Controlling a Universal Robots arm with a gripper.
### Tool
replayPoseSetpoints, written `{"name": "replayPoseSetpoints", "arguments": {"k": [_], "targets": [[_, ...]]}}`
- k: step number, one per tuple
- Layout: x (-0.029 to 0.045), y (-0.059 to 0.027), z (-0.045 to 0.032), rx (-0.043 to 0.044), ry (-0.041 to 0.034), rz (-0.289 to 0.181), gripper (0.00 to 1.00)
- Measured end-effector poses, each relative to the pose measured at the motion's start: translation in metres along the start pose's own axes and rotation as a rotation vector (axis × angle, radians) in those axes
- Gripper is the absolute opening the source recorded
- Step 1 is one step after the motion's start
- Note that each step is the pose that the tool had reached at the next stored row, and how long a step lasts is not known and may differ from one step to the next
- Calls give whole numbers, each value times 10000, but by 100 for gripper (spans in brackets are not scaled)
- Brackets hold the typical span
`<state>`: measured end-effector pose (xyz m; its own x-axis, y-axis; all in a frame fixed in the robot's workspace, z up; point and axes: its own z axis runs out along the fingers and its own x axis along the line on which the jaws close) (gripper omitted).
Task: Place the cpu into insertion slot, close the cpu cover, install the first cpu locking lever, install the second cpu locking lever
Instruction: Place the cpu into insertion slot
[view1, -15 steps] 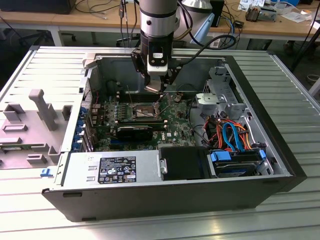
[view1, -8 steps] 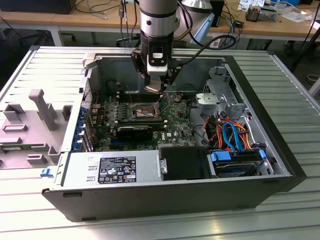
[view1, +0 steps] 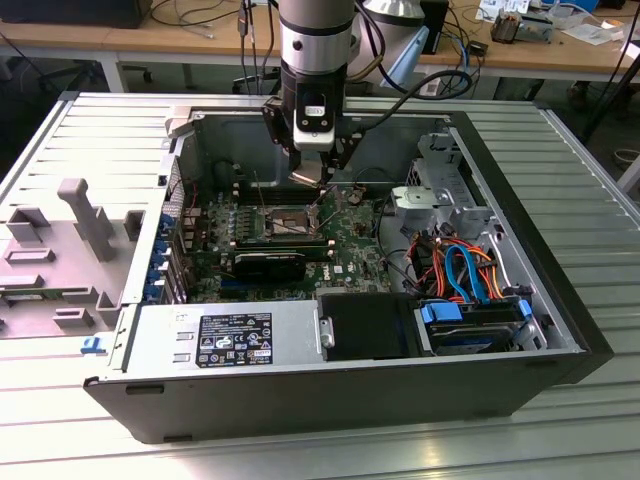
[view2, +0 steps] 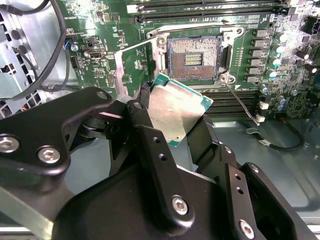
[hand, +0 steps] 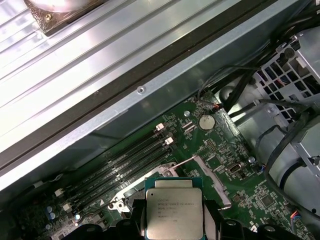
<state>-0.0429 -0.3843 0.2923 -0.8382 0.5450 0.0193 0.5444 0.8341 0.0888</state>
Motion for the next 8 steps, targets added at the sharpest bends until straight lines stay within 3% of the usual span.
{"name": "replayPoseSetpoints", "arguments": {"k": [8], "targets": [[0, 0, 1, -4, -15, 168, 55]]}}
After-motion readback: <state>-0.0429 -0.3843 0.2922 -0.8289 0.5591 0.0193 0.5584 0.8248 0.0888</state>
